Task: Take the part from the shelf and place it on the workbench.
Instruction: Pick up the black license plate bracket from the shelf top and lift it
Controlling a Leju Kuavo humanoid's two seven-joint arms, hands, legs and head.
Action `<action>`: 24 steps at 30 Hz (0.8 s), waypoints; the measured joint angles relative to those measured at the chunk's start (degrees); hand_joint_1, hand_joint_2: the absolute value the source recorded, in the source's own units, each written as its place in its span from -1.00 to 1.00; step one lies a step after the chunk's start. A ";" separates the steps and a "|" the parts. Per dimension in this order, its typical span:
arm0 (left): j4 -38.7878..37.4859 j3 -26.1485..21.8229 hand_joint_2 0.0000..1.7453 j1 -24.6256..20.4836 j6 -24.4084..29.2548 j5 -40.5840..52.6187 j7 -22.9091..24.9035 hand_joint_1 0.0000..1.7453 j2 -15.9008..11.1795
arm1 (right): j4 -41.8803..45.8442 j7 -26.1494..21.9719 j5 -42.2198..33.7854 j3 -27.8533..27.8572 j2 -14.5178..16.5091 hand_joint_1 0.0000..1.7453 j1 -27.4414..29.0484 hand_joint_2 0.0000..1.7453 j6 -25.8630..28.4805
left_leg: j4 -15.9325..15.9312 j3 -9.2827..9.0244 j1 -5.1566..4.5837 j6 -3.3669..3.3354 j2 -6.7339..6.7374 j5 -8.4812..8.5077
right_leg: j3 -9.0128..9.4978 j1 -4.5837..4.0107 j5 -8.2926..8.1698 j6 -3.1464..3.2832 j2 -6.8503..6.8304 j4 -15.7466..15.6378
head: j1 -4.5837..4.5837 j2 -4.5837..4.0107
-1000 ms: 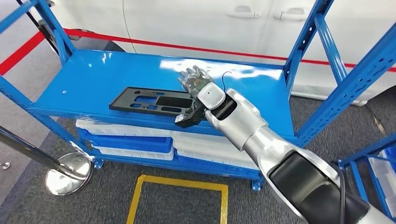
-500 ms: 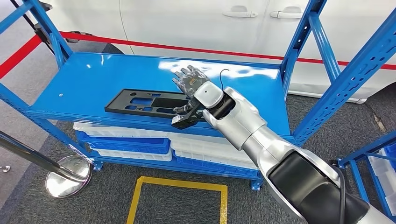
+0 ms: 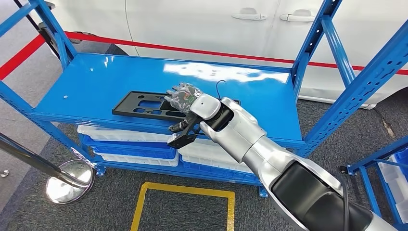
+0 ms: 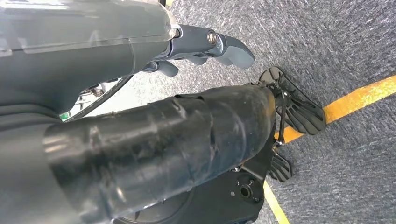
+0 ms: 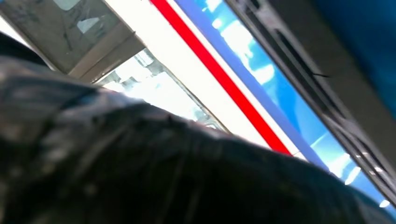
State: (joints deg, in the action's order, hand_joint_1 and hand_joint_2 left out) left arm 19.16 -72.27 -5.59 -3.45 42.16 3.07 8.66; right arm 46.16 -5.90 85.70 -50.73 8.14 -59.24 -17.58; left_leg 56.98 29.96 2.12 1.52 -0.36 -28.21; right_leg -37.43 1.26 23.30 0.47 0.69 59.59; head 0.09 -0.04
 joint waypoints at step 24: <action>0.36 -0.63 -1.00 0.47 0.51 -0.37 -0.50 -1.00 0.82 | -0.20 1.81 -0.03 -2.67 0.64 -1.00 0.25 -1.00 0.93 | -4.94 -8.28 1.63 -0.76 0.10 -2.71 | -5.24 1.73 -2.49 -3.64 -0.68 5.45 | 0.06 0.01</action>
State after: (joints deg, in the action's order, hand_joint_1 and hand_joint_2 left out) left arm 19.52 -72.90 -5.12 -2.94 41.79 2.57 9.48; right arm 45.97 -4.09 85.67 -53.40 8.78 -58.99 -16.66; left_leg 52.04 21.68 3.76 0.76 -0.26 -30.92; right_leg -42.67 3.00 20.81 -3.17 0.01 65.04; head 0.15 -0.03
